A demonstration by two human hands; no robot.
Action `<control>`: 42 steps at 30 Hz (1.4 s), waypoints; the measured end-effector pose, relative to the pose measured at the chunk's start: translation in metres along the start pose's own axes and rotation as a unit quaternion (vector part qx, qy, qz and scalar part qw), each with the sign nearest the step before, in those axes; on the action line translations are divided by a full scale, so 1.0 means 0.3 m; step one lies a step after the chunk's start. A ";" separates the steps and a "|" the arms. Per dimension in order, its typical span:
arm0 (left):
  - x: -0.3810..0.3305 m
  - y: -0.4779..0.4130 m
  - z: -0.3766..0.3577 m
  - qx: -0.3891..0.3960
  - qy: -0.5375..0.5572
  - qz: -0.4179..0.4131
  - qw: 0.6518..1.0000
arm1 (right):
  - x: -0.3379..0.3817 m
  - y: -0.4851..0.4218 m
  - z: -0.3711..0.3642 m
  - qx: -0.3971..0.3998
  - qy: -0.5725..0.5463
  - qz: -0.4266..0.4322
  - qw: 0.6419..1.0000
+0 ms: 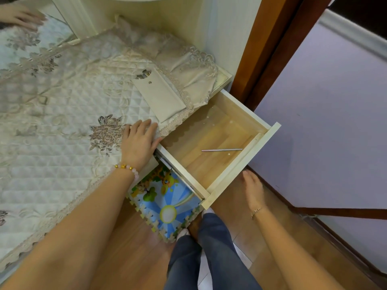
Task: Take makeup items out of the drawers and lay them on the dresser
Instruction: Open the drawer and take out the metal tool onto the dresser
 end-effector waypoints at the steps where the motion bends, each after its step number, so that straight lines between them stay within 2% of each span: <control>1: -0.008 0.010 0.007 -0.004 0.010 0.000 1.000 | 0.073 0.027 0.026 -0.024 0.049 0.060 0.997; 5: -0.026 0.047 0.007 0.003 0.031 0.000 1.000 | 0.317 0.117 0.025 -0.044 0.229 0.224 0.946; 8: -0.034 0.064 0.001 0.014 0.037 0.010 0.999 | 0.427 0.129 -0.034 -0.018 0.361 0.284 0.888; 11: -0.047 0.082 0.005 0.014 0.055 0.027 0.998 | 0.504 0.120 -0.105 0.012 0.446 0.328 0.833; 14: -0.084 0.100 0.011 0.009 0.068 0.041 0.997 | 0.549 0.084 -0.166 0.044 0.496 0.340 0.798; 19: -0.157 0.167 0.020 -0.019 0.088 0.063 0.994 | 0.560 -0.005 -0.231 0.099 0.550 0.331 0.760; 25: -0.251 0.279 -0.059 0.003 0.133 0.157 0.979 | 0.508 -0.151 -0.291 0.186 0.605 0.312 0.708; 28: -0.267 0.305 -0.129 0.015 0.206 0.257 0.944 | 0.481 -0.229 -0.331 0.249 0.616 0.304 0.683; 33: -0.310 0.312 -0.227 -0.008 0.379 0.403 0.833 | 0.428 -0.321 -0.364 0.329 0.645 0.275 0.633; 38: -0.358 0.328 -0.268 -0.043 0.453 0.468 0.757 | 0.386 -0.382 -0.402 0.361 0.683 0.265 0.577; 42: -0.380 0.347 -0.270 -0.080 0.480 0.488 0.724 | 0.348 -0.408 -0.427 0.380 0.696 0.255 0.554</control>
Point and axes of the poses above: each hand's wrist, its own y-axis away from the middle knuckle, its own z-axis out of the back of the hand, x = y × z, the point moved 10 cm from there along -y, towards the middle knuckle, and after that the axes turned 9 degrees about x, right-handed, at the moved point
